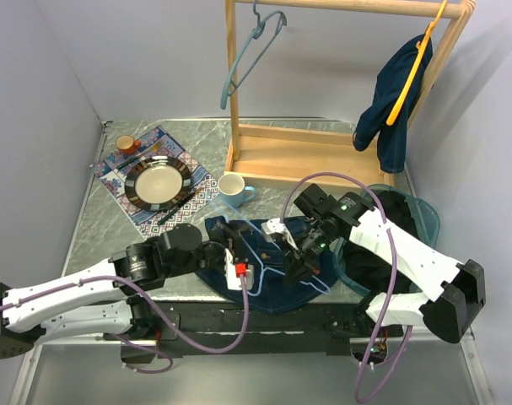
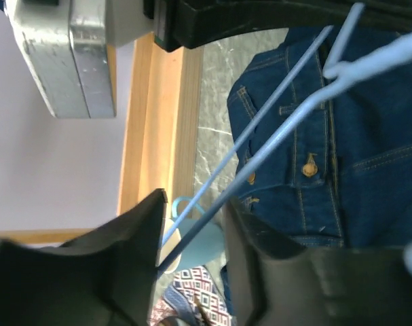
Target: Place the skirt on the hanger
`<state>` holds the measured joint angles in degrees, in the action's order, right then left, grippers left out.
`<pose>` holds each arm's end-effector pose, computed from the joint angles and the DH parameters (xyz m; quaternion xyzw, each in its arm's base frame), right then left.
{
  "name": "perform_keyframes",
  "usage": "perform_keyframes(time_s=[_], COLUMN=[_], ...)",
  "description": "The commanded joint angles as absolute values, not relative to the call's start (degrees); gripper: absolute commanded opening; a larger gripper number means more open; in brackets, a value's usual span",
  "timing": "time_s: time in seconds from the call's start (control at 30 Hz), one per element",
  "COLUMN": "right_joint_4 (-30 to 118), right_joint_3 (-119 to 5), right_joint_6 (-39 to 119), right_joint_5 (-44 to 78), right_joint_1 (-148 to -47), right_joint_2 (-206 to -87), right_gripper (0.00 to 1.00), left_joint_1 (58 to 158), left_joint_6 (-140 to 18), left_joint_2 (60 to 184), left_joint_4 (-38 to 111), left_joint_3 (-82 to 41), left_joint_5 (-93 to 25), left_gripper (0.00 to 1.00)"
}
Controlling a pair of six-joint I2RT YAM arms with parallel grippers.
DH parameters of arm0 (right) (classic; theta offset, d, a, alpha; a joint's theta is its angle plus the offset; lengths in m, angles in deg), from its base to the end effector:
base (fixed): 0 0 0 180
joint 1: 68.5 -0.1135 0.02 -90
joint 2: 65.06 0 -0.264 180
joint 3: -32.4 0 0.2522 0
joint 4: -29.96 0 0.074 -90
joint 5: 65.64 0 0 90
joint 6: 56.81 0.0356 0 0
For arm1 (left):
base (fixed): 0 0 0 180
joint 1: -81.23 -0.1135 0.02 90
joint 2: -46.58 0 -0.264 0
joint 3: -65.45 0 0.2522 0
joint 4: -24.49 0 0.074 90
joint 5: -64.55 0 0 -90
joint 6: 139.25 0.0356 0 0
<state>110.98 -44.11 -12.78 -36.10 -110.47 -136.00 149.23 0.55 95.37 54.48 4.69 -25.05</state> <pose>0.1338 0.1620 0.2989 -0.6409 0.5726 0.4953 0.1268 0.0740 -0.1826 0.3305 0.6918 0.4197 -0.0902 0.5807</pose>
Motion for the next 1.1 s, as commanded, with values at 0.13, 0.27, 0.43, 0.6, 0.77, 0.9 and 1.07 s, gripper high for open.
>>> perform_keyframes(time_s=[0.13, 0.27, 0.43, 0.6, 0.77, 0.9, 1.07], right_joint_4=[112.36, 112.18, 113.76, 116.31, 114.92, 113.94, 112.10], right_joint_3=[-46.84, -49.65, -58.68, -63.45, -62.32, -60.82, -59.06], right_joint_6=[-15.41, -14.27, -13.65, -17.32, -21.73, -26.56, -27.37], right_joint_5=[-36.81, -34.44, -30.49, -27.49, -25.21, -22.94, -19.76], right_joint_1=[-110.51, -108.23, -103.13, -103.30, -106.99, -108.66, -110.07], right_joint_2=[-133.09, -131.60, -130.71, -132.30, -131.16, -130.01, -128.87], right_gripper=[0.00, 0.00, 0.22, 0.29, 0.33, 0.34, 0.17], left_joint_1=[148.55, 148.55, 148.55, 148.55, 148.46, 147.68, 144.95], left_joint_6=[-6.07, -12.76, -22.33, -28.59, -36.06, -42.46, -48.36], left_joint_2=[96.50, 94.75, 90.71, 89.91, 92.89, 97.28, 98.96], left_joint_4=[48.00, 51.87, 52.76, 50.03, 48.27, 48.88, 47.14], left_joint_3=[5.90, 5.81, 7.22, 8.45, 7.75, 4.95, 3.61], left_joint_5=[-25.98, -29.48, -35.02, -40.65, -45.22, -47.16, -50.41], left_gripper=[0.01, 0.01, 0.01, 0.01, 0.01, 0.01, 0.01])
